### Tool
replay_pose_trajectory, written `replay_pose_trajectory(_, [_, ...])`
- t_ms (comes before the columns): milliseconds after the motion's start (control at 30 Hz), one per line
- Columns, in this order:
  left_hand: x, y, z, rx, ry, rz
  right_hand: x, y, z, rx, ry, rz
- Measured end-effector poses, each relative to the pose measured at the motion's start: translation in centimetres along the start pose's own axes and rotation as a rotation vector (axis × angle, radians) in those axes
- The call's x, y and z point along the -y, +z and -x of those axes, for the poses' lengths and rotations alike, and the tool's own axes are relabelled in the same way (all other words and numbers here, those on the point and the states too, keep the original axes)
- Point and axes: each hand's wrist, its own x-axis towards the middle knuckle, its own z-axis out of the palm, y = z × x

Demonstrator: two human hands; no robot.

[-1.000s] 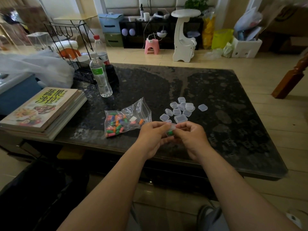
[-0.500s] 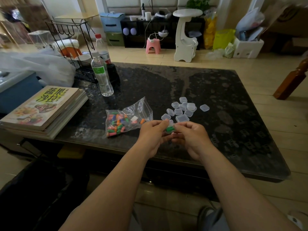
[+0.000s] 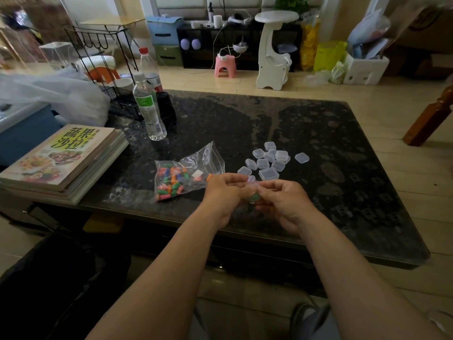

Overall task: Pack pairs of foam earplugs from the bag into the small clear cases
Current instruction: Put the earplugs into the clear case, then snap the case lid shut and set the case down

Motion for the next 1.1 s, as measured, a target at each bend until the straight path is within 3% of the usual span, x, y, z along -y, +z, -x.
replay_pose_trajectory(100, [0.0, 0.5, 0.0, -0.024, 0.001, 0.015, 0.0, -0.1, -0.4, -0.066, 0.006, 0.042])
replay_pose_trajectory(333, [0.0, 0.3, -1.3, -0.264, 0.043, -0.093, -0.7, -2.7, -3.0, -0.443, 0.018, 0.191])
replay_pose_trajectory(567, [0.4, 0.0, -1.6, -0.291, 0.136, -0.455, -1.1, -2.4, -4.3, -0.463, 0.027, 0.243])
replay_pose_trajectory(900, [0.4, -0.8, -2.0, -0.302, 0.153, -0.513, -0.9, -1.8, -4.8, -0.514, -0.013, 0.36])
replay_pose_trajectory(1100, [0.1, -1.1, -1.8, -0.305, 0.18, -0.558, -0.8, -1.2, -4.8, -0.554, -0.139, 0.45])
